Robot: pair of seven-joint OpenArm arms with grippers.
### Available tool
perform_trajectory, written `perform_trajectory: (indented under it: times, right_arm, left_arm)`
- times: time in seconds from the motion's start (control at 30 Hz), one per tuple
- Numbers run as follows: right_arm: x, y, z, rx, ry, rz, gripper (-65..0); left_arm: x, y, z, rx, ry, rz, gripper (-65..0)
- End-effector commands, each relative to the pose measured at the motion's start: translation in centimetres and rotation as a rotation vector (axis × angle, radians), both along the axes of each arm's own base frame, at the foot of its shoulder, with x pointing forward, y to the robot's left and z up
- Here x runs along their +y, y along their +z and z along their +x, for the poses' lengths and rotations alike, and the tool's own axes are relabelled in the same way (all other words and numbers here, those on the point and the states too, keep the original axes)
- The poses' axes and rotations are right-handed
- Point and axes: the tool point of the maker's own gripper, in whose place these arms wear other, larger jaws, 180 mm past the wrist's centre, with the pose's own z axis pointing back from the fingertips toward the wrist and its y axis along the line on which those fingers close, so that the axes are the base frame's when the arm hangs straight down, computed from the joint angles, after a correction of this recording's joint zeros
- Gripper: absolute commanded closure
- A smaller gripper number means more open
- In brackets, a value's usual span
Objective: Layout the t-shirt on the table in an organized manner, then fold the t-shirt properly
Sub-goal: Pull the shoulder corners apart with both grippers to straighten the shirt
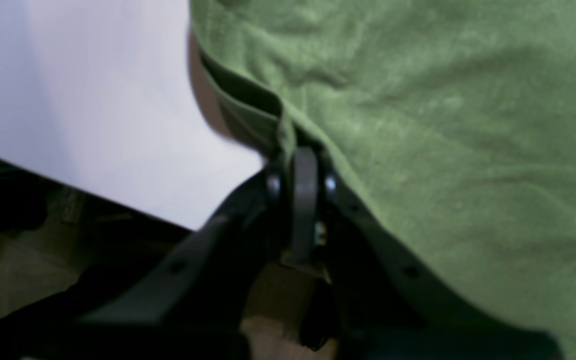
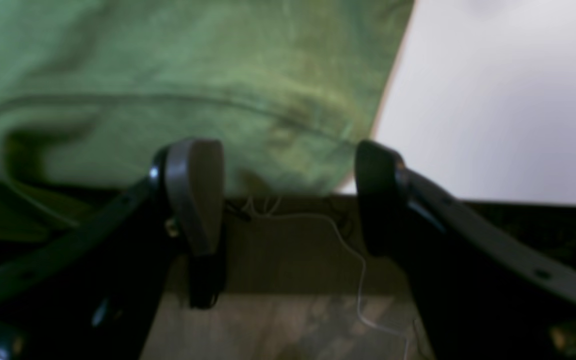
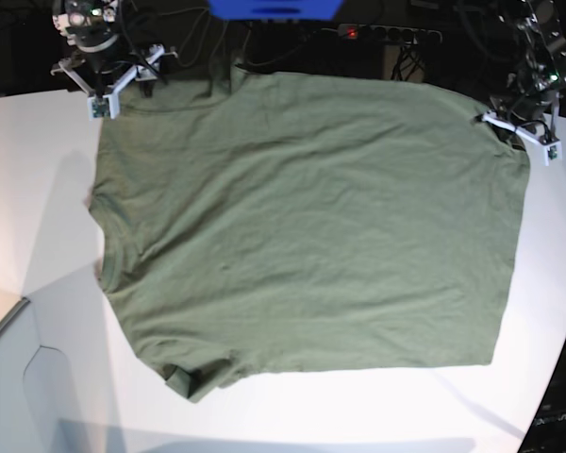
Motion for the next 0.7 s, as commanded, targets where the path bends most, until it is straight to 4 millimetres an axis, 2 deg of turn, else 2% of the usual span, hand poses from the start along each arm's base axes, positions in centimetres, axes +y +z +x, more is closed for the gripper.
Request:
perform_trajectory:
  times: [0.0, 0.13, 0.2, 0.27, 0.37, 0.43, 0.6, 0.67]
  right_arm:
    - [-0.2, 0.4, 0.5, -0.025, 0.002, -0.003, -40.7]
    - [-0.1, -0.8, -0.1, 0.009, -0.005, 0.008, -40.6]
    - [0.0, -0.9, -0.2, 0.011, -0.002, 0.01, -38.5]
    - [0.0, -0.9, -0.1, 0.007, -0.001, 0.01, -32.3]
    - [-0.1, -0.7, 0.5, -0.006, -0.004, 0.009, -17.3]
    - [-0.1, -0.7, 0.8, -0.009, -0.004, 0.009, -10.4]
    - [-0.3, 0.0, 1.5, -0.036, -0.002, 0.002, 0.0]
    - [-0.3, 0.8, 2.1, -0.06, 0.004, -0.004, 0.0]
  left_arm:
    - [0.3, 0.0, -0.5, 0.02, -0.009, 0.01, 0.0]
    - [0.4, 0.1, -0.6, 0.02, -0.008, 0.01, 0.0]
    - [0.4, 0.1, -0.6, 0.019, -0.006, 0.011, 0.0]
    - [0.5, 0.1, -0.6, 0.019, -0.005, 0.011, 0.0]
    - [0.5, 0.1, -0.6, 0.02, -0.005, 0.011, 0.0]
    - [0.4, 0.1, -0.6, 0.022, -0.005, 0.01, 0.0]
    - [0.4, 0.4, -0.4, 0.012, -0.008, 0.009, 0.0]
    - [0.5, 1.6, 0.5, -0.021, -0.022, 0.032, 0.0]
